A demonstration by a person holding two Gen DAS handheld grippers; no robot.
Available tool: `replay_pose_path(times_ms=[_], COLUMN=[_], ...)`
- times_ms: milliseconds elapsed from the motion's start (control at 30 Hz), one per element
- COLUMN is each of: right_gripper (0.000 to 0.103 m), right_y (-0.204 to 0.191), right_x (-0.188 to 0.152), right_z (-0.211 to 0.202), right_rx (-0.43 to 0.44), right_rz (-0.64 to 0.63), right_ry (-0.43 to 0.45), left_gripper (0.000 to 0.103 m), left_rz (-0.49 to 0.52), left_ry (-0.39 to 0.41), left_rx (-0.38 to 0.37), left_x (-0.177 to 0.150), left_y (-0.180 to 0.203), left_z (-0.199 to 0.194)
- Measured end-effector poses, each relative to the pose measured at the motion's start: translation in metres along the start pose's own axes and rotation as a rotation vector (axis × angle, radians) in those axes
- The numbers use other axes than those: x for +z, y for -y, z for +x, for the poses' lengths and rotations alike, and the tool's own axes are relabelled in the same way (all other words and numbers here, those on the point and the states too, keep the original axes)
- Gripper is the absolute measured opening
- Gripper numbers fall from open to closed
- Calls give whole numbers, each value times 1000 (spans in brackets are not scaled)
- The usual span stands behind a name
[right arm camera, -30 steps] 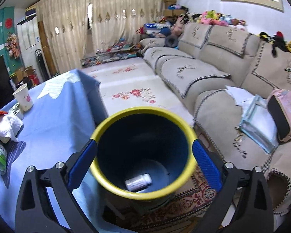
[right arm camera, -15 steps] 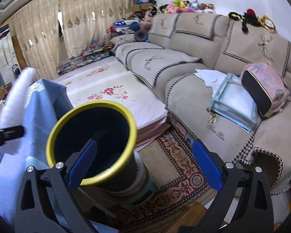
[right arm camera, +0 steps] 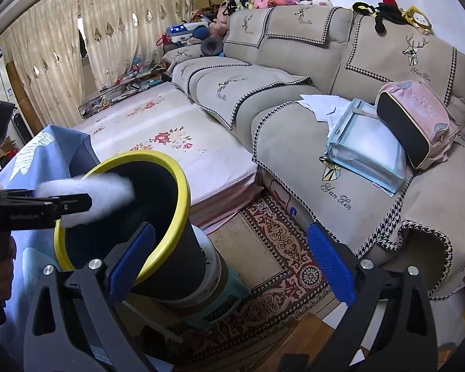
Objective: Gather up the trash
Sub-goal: 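Carry the foam net into the yellow bin and open the left gripper, then grasp the red snack wrapper with the right gripper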
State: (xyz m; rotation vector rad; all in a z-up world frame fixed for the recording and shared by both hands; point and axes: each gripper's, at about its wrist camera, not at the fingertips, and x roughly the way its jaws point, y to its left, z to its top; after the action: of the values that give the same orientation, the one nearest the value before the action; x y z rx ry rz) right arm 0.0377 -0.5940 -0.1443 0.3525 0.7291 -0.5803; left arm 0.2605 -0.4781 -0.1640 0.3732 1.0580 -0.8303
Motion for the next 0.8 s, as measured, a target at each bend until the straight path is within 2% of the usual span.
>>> replay_pose_path(times_ms=[167,300,467,600,800], right_gripper=[94,94,94,94,94], right_y=[-4,-10,-26,-63,-145], right_x=[0,-3,-9,-15,-28], right_z=[-3,-5,-2,4,-3], right_rx=[5,9,41,110,266], right_rz=[-2,-8,-37,-105,-250], right_ry=[4,-3,-32,-61,-88], left_gripper=[82,85,92,93,96], left_rz=[-22,-46,-89,-130,-287], left_ry=[23,66,187,291,414], left_rx=[-21,-43,-28,50,223], left_x=[-4,-13,-46,-94,-183], left_y=[-10,-16,-30,-54,-113], left_z=[-19,-51,-116,-176,-261])
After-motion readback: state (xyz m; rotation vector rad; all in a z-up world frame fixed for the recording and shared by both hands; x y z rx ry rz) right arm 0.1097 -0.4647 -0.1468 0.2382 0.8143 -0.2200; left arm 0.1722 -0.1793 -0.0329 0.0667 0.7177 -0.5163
